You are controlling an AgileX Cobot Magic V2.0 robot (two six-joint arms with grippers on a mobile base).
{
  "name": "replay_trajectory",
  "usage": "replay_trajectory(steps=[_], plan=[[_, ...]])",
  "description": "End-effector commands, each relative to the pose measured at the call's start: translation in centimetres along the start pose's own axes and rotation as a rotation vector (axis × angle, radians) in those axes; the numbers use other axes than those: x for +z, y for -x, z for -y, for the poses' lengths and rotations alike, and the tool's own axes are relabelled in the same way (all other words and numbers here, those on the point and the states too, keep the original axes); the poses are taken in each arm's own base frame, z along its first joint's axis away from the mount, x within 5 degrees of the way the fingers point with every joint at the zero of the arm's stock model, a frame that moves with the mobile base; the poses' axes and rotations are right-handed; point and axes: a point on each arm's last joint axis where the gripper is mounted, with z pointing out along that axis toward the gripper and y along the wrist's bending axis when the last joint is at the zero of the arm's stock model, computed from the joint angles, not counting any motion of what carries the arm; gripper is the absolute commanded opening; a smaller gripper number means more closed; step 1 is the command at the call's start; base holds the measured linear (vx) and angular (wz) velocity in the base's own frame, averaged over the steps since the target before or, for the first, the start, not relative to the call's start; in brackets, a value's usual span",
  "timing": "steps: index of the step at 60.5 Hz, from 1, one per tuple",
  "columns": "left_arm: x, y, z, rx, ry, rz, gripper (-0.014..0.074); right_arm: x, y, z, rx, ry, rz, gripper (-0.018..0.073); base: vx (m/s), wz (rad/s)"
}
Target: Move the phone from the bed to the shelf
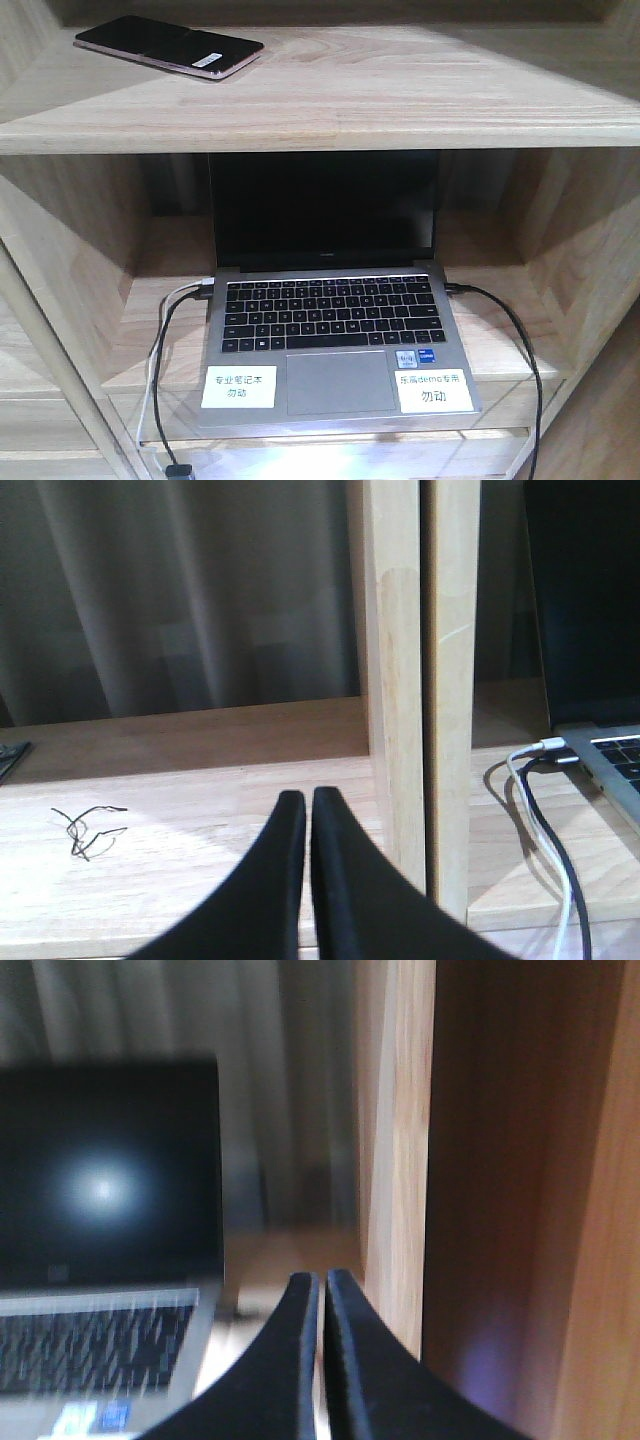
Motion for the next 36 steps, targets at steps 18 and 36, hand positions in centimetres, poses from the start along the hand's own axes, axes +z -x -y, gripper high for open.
replay_trajectory(steps=[18, 36], plan=[[-0.31, 1.44, -0.17, -0.015, 0.011, 0.107, 0.0001, -0.12, 0.73, 0.01, -0.026, -0.004, 0.097, -0.0006, 0.00, 0.00], [-0.31, 1.44, -0.17, -0.015, 0.011, 0.107, 0.0001, -0.12, 0.73, 0.01, -0.026, -0.004, 0.097, -0.0006, 0.00, 0.00]])
